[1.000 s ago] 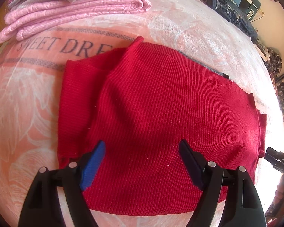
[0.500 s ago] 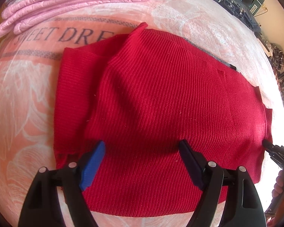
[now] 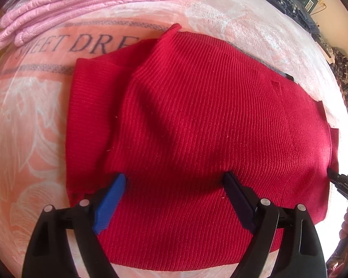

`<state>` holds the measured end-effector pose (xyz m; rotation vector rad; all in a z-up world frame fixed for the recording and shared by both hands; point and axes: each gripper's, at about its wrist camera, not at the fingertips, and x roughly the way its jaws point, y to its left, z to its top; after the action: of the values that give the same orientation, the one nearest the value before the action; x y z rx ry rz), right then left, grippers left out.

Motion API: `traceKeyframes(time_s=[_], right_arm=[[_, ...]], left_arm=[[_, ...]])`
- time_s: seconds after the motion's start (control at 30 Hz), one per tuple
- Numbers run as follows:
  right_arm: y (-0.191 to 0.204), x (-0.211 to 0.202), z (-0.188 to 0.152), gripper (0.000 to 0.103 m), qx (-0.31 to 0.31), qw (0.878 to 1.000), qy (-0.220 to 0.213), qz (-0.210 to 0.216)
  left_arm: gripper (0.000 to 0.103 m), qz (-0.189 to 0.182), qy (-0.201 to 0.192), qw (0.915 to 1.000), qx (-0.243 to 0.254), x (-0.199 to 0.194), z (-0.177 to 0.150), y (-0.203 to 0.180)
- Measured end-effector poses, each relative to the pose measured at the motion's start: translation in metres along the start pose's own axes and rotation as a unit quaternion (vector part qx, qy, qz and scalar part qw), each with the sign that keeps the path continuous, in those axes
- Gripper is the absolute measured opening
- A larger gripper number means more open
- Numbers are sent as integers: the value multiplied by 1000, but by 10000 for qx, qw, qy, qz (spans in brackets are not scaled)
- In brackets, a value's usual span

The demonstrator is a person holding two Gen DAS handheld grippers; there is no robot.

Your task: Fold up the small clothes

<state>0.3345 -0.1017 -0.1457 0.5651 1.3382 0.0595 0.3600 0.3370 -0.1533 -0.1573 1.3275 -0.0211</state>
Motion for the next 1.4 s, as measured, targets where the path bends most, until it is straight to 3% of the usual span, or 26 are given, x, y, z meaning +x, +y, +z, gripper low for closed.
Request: traceKeyframes(time_s=[0.2, 0.33, 0.43, 0.6, 0.8, 0.9, 0.97, 1.0, 1.07, 1.2, 1.4], right_arm=[[15, -14, 4, 16, 19, 9999, -80, 117], [72, -45, 3, 16, -580, 9963, -316, 541], [120, -49, 3, 15, -823, 9928, -272, 823], [194, -20, -4, 15, -1361, 9886, -59, 644], [235, 42, -24, 14, -1745, 9836, 412, 193], [242, 55, -33, 21, -1915, 9798, 558, 123], [242, 42, -34, 35, -1877, 9792, 604, 479], [241, 32, -35, 37, -1836, 9783, 619, 735], [238, 7, -39, 38, -1854, 9761, 550, 989], [222, -37, -51, 38, -2110, 9756, 226, 569], [149, -49, -63, 38, -1155, 9870, 152, 1109]], left_arm=[[85, -103, 28, 9999, -123, -10, 6, 1], [85, -324, -409, 9980, -366, -44, 18, 13], [85, -470, -508, 9959, -577, -57, 23, 27], [85, -763, -373, 9910, -1036, -55, 26, 48], [85, -823, -335, 9892, -1169, -51, 25, 55], [85, -893, -324, 9891, -1126, -50, 26, 51], [85, -1091, -278, 9870, -1144, -48, 26, 50], [85, -1258, -228, 9848, -1177, -47, 25, 49], [85, -1645, -90, 9785, -1239, -42, 24, 44], [85, -2565, 338, 9575, -1276, -28, 20, 24], [85, -2883, 863, 9485, -986, -2, 9, -19]])
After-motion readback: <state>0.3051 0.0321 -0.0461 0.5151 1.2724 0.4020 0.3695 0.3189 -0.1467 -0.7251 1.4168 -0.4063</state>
